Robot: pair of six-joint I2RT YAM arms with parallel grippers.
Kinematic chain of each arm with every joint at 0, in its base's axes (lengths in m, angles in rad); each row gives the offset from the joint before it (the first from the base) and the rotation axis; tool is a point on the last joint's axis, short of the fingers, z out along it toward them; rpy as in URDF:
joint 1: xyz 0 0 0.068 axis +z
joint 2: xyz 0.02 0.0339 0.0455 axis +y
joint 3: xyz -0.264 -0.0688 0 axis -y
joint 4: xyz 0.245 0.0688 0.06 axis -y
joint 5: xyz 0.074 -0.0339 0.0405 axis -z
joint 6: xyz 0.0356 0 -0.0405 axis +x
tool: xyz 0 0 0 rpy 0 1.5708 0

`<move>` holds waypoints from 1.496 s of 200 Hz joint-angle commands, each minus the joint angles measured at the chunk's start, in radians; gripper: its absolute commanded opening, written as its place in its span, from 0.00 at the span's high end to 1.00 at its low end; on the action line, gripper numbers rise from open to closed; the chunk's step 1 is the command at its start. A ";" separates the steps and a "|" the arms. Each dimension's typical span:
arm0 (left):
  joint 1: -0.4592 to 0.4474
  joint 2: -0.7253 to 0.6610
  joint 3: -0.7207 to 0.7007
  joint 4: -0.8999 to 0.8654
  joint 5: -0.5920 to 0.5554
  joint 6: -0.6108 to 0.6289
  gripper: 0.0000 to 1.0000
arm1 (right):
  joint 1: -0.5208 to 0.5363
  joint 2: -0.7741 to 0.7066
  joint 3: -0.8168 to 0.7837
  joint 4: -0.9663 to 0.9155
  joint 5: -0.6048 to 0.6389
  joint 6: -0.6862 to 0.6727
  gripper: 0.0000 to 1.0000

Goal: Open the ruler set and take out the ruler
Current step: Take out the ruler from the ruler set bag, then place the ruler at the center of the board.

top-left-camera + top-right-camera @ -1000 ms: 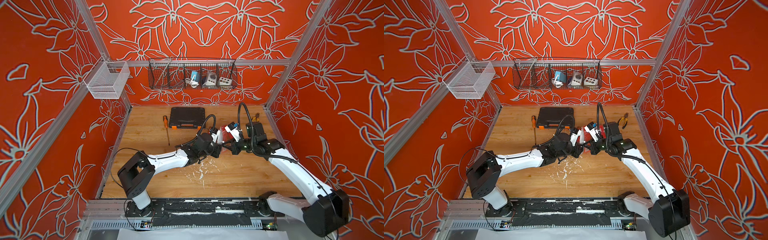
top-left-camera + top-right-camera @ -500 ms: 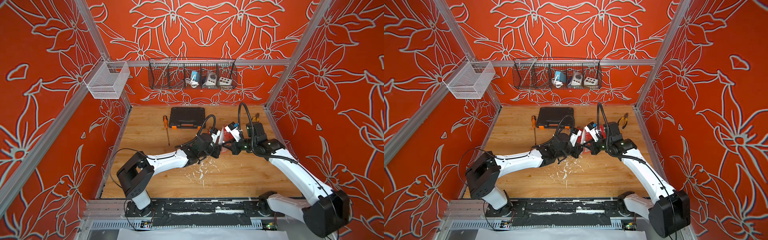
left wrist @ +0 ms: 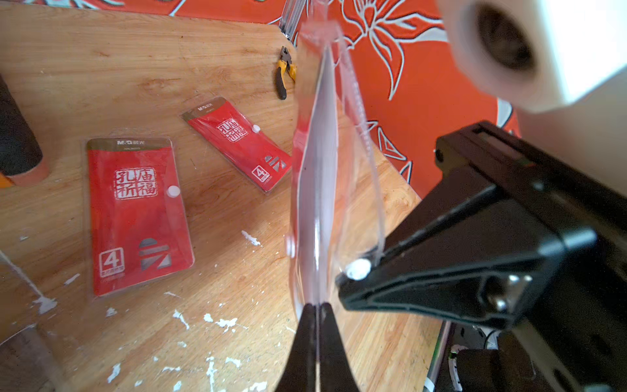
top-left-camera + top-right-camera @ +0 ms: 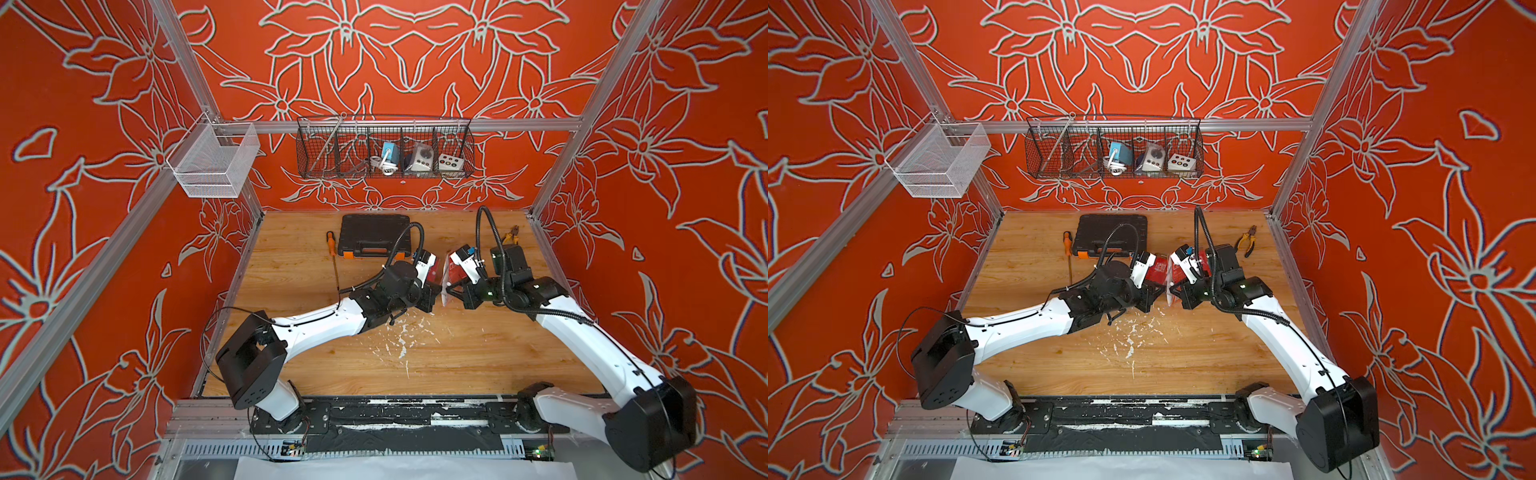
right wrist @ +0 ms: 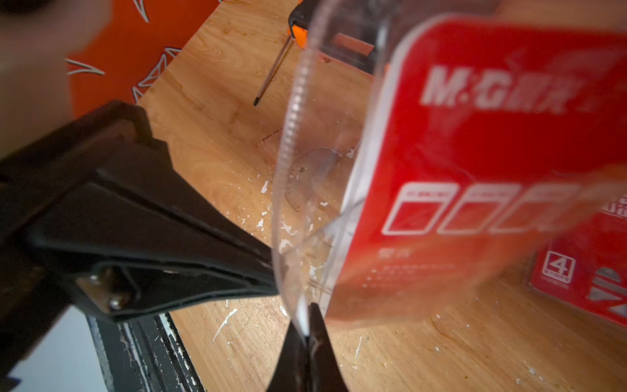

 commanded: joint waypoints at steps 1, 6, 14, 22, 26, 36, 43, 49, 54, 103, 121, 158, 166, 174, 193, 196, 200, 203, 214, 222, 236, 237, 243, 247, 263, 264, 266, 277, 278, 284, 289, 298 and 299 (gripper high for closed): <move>0.025 -0.063 -0.005 -0.037 0.038 0.034 1.00 | -0.008 0.013 -0.002 -0.016 0.059 -0.004 1.00; 0.031 -0.073 -0.008 -0.045 0.047 0.038 1.00 | -0.009 0.016 -0.001 -0.016 0.064 -0.001 1.00; 0.041 -0.088 -0.015 -0.055 0.061 0.043 1.00 | -0.011 0.017 -0.001 -0.013 0.072 0.002 1.00; 0.055 -0.102 -0.023 -0.064 0.082 0.047 1.00 | -0.012 0.017 0.001 -0.009 0.079 0.007 1.00; 0.062 -0.109 -0.029 -0.067 0.092 0.048 1.00 | -0.014 0.019 0.001 -0.007 0.083 0.008 1.00; 0.081 -0.127 -0.044 -0.075 0.113 0.054 1.00 | -0.018 0.018 0.004 -0.007 0.091 0.013 1.00; 0.094 -0.138 -0.057 -0.079 0.128 0.055 1.00 | -0.023 0.020 0.006 -0.007 0.098 0.018 1.00; 0.103 -0.147 -0.067 -0.083 0.142 0.058 1.00 | -0.027 0.022 0.008 -0.008 0.103 0.023 1.00; 0.113 -0.156 -0.077 -0.084 0.157 0.059 1.00 | -0.030 0.022 0.009 -0.007 0.106 0.027 1.00; 0.148 -0.212 -0.206 -0.043 0.252 0.039 1.00 | -0.063 0.022 0.000 0.000 0.129 0.052 1.00; 0.148 -0.228 -0.273 0.029 0.292 0.004 1.00 | -0.067 0.021 -0.008 0.007 0.129 0.055 1.00; 0.148 -0.233 -0.333 0.075 0.296 -0.020 1.00 | -0.071 0.024 -0.016 0.007 0.130 0.055 1.00; 0.150 -0.225 -0.336 0.075 0.292 -0.020 1.00 | -0.071 0.023 -0.016 0.005 0.129 0.055 1.00; 0.151 -0.211 -0.338 0.076 0.295 -0.021 1.00 | -0.072 0.021 -0.017 0.004 0.132 0.054 1.00; 0.154 -0.175 -0.348 0.091 0.297 -0.031 1.00 | -0.072 0.012 -0.021 0.001 0.133 0.055 1.00; 0.155 -0.169 -0.351 0.095 0.297 -0.032 1.00 | -0.072 0.009 -0.021 0.000 0.134 0.055 1.00; 0.156 -0.161 -0.355 0.103 0.297 -0.038 1.00 | -0.072 0.006 -0.022 0.000 0.135 0.055 1.00; 0.157 -0.156 -0.358 0.108 0.297 -0.042 1.00 | -0.074 0.005 -0.024 -0.001 0.135 0.055 1.00; 0.162 -0.137 -0.370 0.130 0.309 -0.055 1.00 | -0.074 -0.004 -0.028 -0.002 0.135 0.055 1.00; 0.167 -0.125 -0.382 0.152 0.320 -0.067 1.00 | -0.074 -0.007 -0.030 -0.007 0.136 0.053 1.00; 0.179 -0.098 -0.399 0.200 0.348 -0.099 1.00 | -0.074 -0.015 -0.032 -0.012 0.137 0.051 1.00; 0.179 -0.095 -0.400 0.202 0.349 -0.101 1.00 | -0.074 -0.014 -0.032 -0.012 0.137 0.051 1.00; 0.184 -0.082 -0.401 0.215 0.359 -0.111 1.00 | -0.075 -0.016 -0.033 -0.011 0.137 0.051 1.00; 0.186 -0.072 -0.402 0.223 0.366 -0.118 1.00 | -0.075 -0.017 -0.033 -0.011 0.138 0.050 1.00; 0.193 -0.029 -0.404 0.252 0.393 -0.145 1.00 | -0.075 -0.019 -0.033 -0.013 0.135 0.050 1.00; 0.193 -0.026 -0.405 0.254 0.394 -0.147 1.00 | -0.075 -0.019 -0.033 -0.013 0.134 0.050 1.00; 0.194 -0.021 -0.405 0.258 0.396 -0.151 1.00 | -0.075 -0.019 -0.033 -0.013 0.133 0.050 1.00; 0.200 0.005 -0.415 0.290 0.412 -0.173 1.00 | -0.075 -0.020 -0.035 -0.014 0.134 0.050 1.00; 0.202 0.007 -0.415 0.292 0.413 -0.175 1.00 | -0.075 -0.021 -0.035 -0.014 0.134 0.049 1.00; 0.204 0.022 -0.420 0.309 0.420 -0.187 1.00 | -0.075 -0.022 -0.036 -0.014 0.134 0.049 1.00; 0.210 0.035 -0.424 0.324 0.424 -0.197 1.00 | -0.077 -0.023 -0.037 -0.012 0.133 0.050 1.00; 0.222 0.061 -0.427 0.345 0.431 -0.216 1.00 | -0.075 -0.024 -0.038 -0.010 0.133 0.050 1.00; 0.223 0.064 -0.427 0.347 0.432 -0.219 1.00 | -0.076 -0.024 -0.038 -0.010 0.132 0.049 1.00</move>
